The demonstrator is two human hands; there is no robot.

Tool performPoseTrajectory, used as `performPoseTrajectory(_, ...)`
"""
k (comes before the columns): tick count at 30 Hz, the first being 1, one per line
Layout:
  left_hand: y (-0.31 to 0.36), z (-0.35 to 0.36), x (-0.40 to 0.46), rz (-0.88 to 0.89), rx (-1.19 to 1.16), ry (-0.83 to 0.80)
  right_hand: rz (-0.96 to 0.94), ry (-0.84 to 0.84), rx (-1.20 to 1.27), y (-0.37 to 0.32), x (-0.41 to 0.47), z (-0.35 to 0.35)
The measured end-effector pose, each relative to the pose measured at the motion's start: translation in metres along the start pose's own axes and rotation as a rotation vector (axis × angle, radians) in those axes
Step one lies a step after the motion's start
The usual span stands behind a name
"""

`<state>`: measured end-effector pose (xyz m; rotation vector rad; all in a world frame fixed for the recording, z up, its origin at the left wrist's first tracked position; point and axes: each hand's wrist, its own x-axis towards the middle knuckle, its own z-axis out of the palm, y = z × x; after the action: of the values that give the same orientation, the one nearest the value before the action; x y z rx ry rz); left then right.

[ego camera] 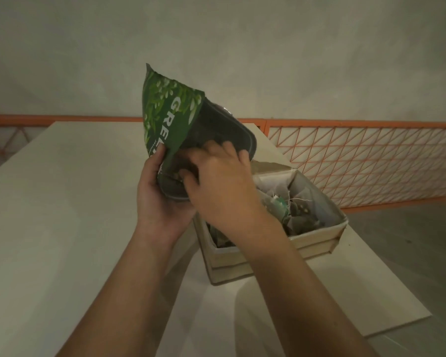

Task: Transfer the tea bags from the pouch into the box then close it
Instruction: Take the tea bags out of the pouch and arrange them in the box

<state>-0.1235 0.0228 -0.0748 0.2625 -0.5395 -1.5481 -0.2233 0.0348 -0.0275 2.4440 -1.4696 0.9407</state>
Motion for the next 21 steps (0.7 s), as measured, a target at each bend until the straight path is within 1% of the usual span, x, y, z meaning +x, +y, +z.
performPoseTrajectory(2, 0.0, -0.001, 0.0, -0.004, 0.016, 0.023, 0.016, -0.128, -0.142, -0.002, 0.004, 0.008)
performPoseTrajectory(3, 0.0, -0.001, 0.0, -0.007, 0.019, 0.032, 0.023, -0.153, -0.166, -0.003, 0.005, 0.01)
performPoseTrajectory(7, 0.0, -0.002, 0.001, 0.004, -0.007, 0.037, 0.047, -0.088, -0.087, -0.001, 0.002, 0.012)
performPoseTrajectory(9, -0.001, 0.0, 0.0, 0.02, 0.006, 0.039, 0.052, -0.086, -0.028, 0.003, -0.003, 0.01)
performPoseTrajectory(14, 0.001, 0.002, -0.001, 0.046, 0.047, 0.039, -0.002, -0.037, 0.211, 0.011, -0.017, 0.001)
performPoseTrajectory(16, 0.001, 0.003, -0.001, 0.049, 0.052, 0.025, 0.016, 0.028, 0.4, 0.015, -0.021, -0.006)
performPoseTrajectory(19, 0.002, 0.006, 0.0, 0.041, 0.07, 0.017, 0.135, 0.161, 0.68, 0.021, -0.027, -0.023)
performPoseTrajectory(21, 0.003, 0.006, 0.0, 0.041, 0.063, 0.02, 0.232, 0.228, 0.777, 0.029, -0.033, -0.033)
